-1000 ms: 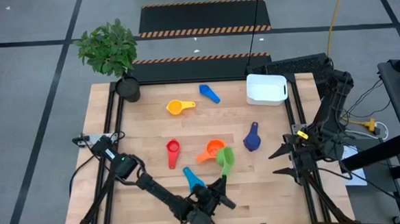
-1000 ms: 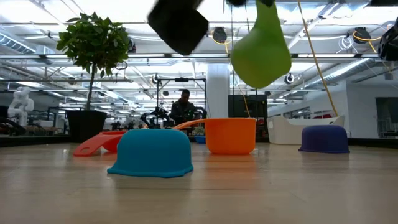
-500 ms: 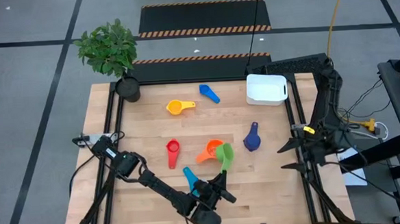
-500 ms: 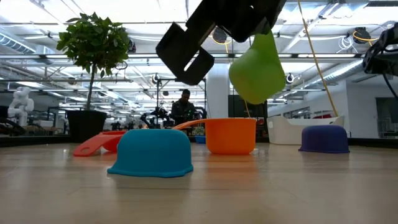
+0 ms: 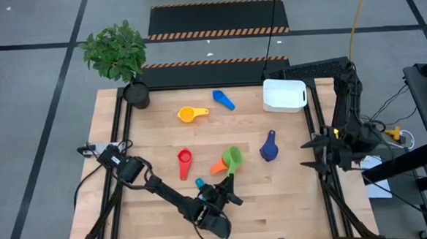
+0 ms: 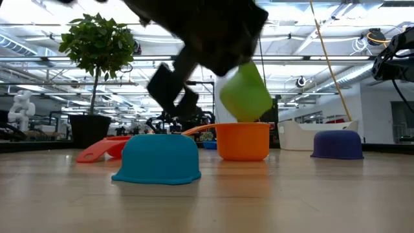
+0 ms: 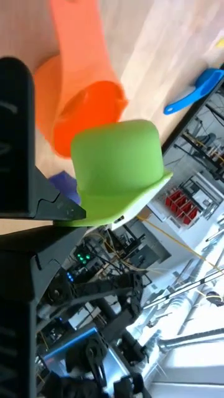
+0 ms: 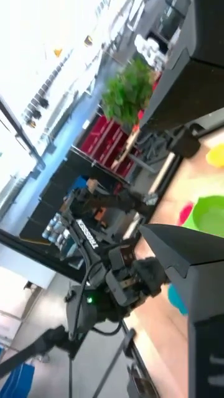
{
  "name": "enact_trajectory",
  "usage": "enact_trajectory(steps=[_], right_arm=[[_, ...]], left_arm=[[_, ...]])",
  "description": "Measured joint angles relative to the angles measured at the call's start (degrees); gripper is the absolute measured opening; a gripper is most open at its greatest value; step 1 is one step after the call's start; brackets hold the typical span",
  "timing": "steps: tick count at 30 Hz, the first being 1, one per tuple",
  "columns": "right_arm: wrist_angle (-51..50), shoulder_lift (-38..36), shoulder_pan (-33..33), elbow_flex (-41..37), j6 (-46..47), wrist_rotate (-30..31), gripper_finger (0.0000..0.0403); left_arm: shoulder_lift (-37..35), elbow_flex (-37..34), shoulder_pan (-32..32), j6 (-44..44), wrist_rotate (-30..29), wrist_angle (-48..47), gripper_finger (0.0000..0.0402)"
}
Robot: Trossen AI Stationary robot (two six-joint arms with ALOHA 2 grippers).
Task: Nest measuring cups in basket
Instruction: Stack the green measuring cup on top of the orange measuring cup
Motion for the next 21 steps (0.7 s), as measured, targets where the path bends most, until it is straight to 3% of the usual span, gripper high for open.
enact_trajectory(steps=[9,16,21], right_arm=[[11.9,-0.1,-0.4,0.0,-13.5,-0.6,0.0249],[11.8,-0.1,-0.5,0.0,-13.2,-0.5,0.0249],[10.9,-0.1,-0.4,0.0,-10.4,-0.3,0.0249]], left_arm=[[-2.1,-2.3,0.5,-1.3,1.6,-0.1,0.0011],[-1.9,-2.4,2.9,-2.4,7.5,-0.1,0.0023],[-1.8,-2.4,2.1,-1.8,7.4,0.0,0.0025]])
